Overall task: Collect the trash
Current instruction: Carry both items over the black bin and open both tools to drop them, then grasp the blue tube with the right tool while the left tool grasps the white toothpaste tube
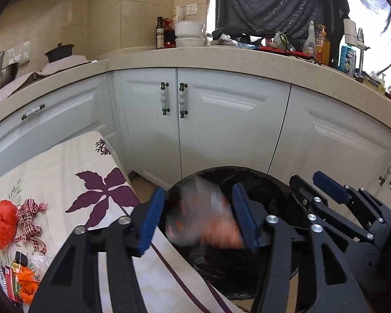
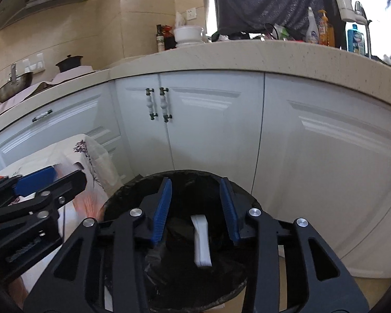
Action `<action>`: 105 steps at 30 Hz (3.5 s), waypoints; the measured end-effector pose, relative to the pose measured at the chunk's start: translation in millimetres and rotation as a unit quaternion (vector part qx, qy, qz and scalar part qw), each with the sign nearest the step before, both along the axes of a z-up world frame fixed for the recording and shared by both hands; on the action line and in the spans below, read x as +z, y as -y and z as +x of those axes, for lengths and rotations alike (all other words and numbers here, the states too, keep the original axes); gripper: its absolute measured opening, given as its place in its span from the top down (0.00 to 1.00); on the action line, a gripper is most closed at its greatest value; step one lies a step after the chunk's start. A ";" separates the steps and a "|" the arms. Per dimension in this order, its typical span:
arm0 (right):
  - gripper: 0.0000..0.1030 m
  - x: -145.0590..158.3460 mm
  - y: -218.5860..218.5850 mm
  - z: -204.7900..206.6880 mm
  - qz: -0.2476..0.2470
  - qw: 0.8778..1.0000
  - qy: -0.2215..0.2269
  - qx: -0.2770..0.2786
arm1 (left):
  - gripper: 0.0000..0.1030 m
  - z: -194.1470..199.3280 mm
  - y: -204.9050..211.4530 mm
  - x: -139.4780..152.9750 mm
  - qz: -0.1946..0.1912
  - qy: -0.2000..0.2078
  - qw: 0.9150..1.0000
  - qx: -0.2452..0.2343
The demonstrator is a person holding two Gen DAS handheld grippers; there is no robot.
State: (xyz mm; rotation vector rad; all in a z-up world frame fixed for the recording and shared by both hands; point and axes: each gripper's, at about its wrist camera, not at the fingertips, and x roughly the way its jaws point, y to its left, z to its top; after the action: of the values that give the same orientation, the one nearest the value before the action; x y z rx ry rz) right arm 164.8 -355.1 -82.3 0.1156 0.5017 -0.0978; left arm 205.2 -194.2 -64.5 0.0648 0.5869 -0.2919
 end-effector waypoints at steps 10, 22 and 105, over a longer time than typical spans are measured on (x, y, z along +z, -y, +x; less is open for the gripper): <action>0.59 14.0 -9.7 -16.7 -0.004 1.000 0.011 -0.005 | 0.39 -13.4 -24.8 15.3 -0.011 0.012 1.000 0.021; 0.54 36.3 -63.4 -59.1 0.008 0.999 0.026 0.046 | 0.36 -69.0 -102.7 31.5 -0.002 0.032 0.996 0.080; 0.84 -19.6 -247.0 -152.0 -0.009 0.963 -0.044 0.267 | 0.90 -163.9 -284.4 -33.9 -0.011 -0.067 0.979 0.194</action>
State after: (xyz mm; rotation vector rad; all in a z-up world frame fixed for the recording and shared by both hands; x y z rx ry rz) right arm 12.9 -108.1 -101.9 -0.0448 0.6066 0.4227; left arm 41.3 90.1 -98.4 -0.0918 0.7161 0.0782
